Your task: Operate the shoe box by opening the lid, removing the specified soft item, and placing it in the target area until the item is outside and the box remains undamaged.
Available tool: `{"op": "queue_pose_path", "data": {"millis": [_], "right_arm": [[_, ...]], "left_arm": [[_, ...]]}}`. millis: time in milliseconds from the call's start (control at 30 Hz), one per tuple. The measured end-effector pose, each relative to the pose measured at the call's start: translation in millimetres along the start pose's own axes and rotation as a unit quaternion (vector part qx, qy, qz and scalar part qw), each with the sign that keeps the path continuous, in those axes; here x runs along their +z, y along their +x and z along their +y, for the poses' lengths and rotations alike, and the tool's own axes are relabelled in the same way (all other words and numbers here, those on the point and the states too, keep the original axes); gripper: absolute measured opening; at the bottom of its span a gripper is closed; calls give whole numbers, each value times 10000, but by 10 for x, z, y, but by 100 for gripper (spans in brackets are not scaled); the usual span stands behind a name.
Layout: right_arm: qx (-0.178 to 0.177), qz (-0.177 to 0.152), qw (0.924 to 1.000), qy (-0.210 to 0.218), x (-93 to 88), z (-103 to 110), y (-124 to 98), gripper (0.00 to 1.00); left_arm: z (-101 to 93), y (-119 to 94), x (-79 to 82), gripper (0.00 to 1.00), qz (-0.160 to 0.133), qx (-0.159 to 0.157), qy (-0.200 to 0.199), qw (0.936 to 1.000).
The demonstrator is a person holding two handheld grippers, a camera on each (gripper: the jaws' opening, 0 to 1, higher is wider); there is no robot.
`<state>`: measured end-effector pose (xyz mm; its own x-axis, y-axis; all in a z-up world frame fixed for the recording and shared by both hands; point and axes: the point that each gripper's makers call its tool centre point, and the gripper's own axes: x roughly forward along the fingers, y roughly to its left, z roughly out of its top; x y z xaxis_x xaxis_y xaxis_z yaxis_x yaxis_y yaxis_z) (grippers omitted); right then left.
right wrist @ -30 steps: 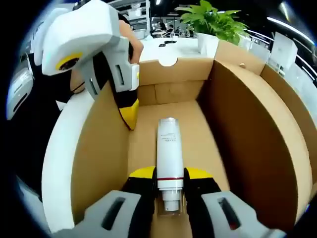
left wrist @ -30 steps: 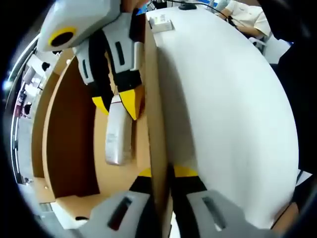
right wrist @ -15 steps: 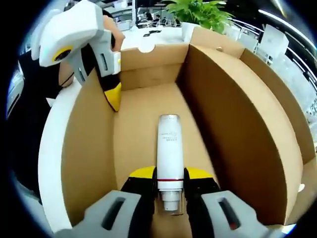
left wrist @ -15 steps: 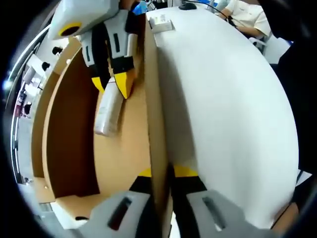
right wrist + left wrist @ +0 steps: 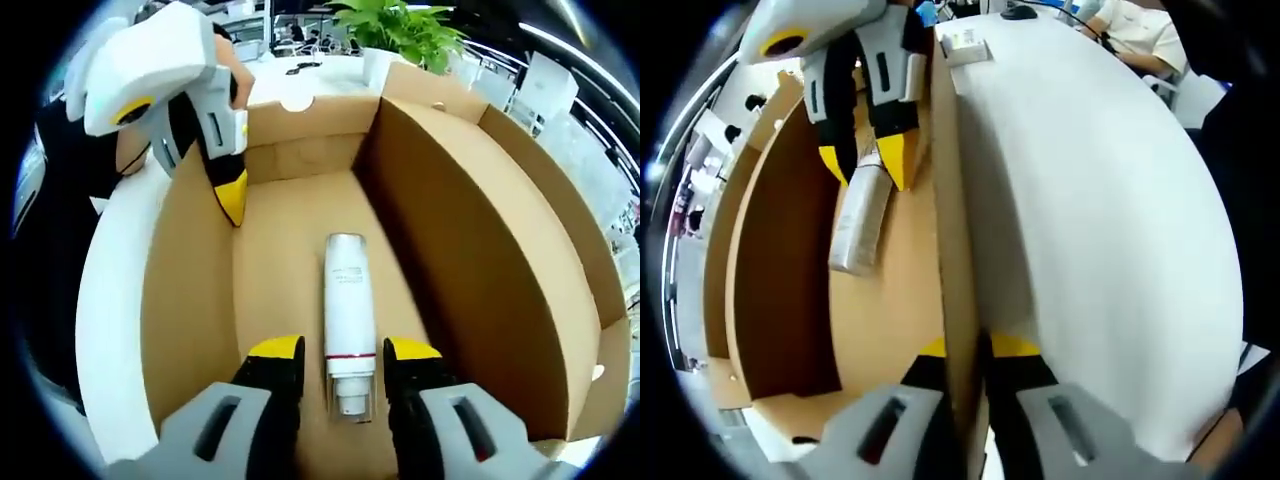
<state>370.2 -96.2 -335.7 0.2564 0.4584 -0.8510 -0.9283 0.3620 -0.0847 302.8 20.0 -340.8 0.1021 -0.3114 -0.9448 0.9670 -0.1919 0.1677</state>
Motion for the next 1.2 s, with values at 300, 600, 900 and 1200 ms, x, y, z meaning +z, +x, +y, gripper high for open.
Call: {"op": "queue_pose_path", "data": {"millis": [300, 600, 900, 1200], "right_arm": [[63, -27, 9997, 238, -51, 7, 23, 30], [180, -143, 9992, 319, -56, 44, 33, 24], [7, -145, 9999, 65, -38, 48, 32, 20], [-6, -81, 9993, 353, -50, 33, 29, 20]], "left_arm": [[-3, -1, -2, 4, -2, -1, 1, 10000], [-6, -2, -3, 4, -4, -1, 10, 10000], [-7, -2, -4, 4, 2, 10, 15, 10000], [-4, 0, -4, 4, 9, 18, 27, 10000]]}}
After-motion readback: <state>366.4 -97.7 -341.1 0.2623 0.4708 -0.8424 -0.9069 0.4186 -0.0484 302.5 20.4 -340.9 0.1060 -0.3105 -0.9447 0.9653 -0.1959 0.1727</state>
